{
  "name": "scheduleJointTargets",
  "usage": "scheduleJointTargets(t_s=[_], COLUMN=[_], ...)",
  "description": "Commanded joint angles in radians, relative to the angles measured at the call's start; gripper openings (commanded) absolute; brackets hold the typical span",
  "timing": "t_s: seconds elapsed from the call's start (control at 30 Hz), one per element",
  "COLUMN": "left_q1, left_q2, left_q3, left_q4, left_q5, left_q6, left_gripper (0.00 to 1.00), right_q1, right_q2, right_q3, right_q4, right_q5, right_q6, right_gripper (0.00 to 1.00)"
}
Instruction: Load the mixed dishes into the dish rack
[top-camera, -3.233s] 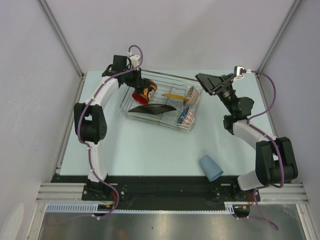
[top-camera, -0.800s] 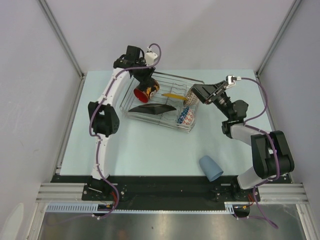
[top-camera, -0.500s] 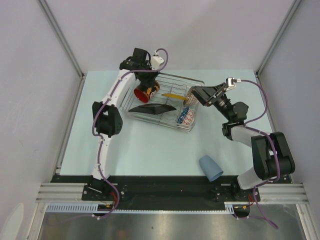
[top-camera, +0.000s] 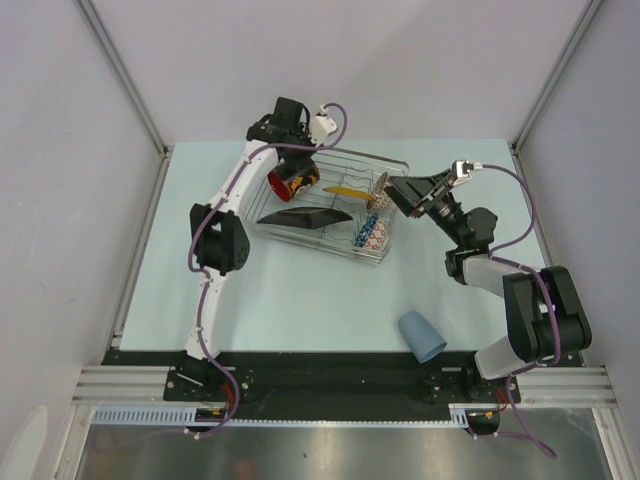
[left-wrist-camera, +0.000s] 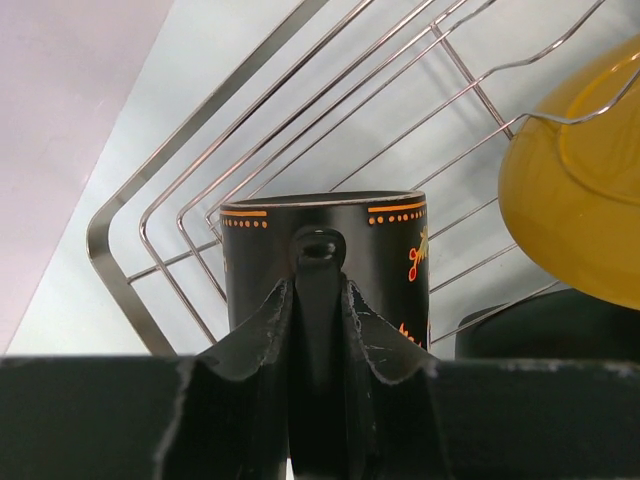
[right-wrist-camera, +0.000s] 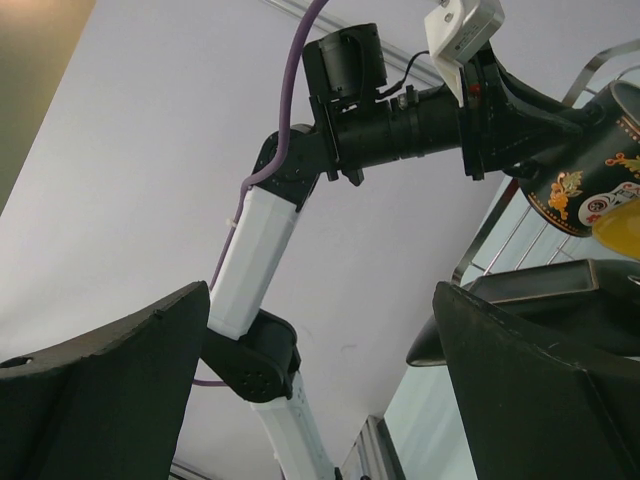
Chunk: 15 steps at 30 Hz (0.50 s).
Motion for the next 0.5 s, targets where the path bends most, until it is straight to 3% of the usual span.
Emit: scheduleJointTargets(t_s=[0.0,0.23,0.33,0.47], left_q1=[0.004,0.022,0.061,0.128], left_q2=[0.009,-0.051,-0.089,-0.175], left_q3=[0.037,0.031,-0.02,-0.145], left_q4=[-0.029,0.006,0.096,0.295], left_q5=[-0.046,0.052,0.179,0.405], left_q6=[0.073,0.007,-0.126,-0.441], left_gripper=[0.0,0.0,0.0,0.0], right_q1=[-0.002,0.018,0.026,0.029], right_q2=[-0.014,-0.005,-0.003,-0.014], right_q3=[-0.01,-0.013,-0.012,-0.013], right_q4=[0.142,0.145,0.139,0.113], right_q5=[-0.001,-0.006,-0.007,-0.015], right_q6=[0.018,0.009,0.004,-0.019], right_gripper=[1.0,1.0,1.0,1.0])
